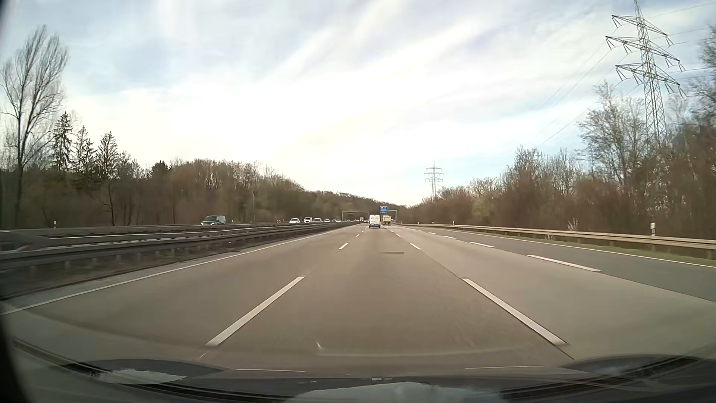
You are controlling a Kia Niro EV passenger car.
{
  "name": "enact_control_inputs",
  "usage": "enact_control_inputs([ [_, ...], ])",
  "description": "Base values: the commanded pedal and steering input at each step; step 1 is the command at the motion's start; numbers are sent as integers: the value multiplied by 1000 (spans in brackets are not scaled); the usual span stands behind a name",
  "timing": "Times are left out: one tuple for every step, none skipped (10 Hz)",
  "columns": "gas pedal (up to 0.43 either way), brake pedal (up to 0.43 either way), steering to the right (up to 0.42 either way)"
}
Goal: Follow the waypoints while adhering to traffic rules and regulations
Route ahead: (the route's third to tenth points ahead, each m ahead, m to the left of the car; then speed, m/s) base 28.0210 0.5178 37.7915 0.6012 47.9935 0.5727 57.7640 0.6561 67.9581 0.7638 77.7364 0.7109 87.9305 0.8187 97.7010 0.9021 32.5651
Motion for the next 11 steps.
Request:
enact_control_inputs([
  [0, 0, -2],
  [0, 0, -2],
  [0, 0, -2],
  [0, 0, -2],
  [0, 0, -2],
  [0, 0, -2],
  [0, 0, -2],
  [0, 0, -2],
  [0, 0, -2],
  [0, 0, -2],
  [0, 0, -2],
])
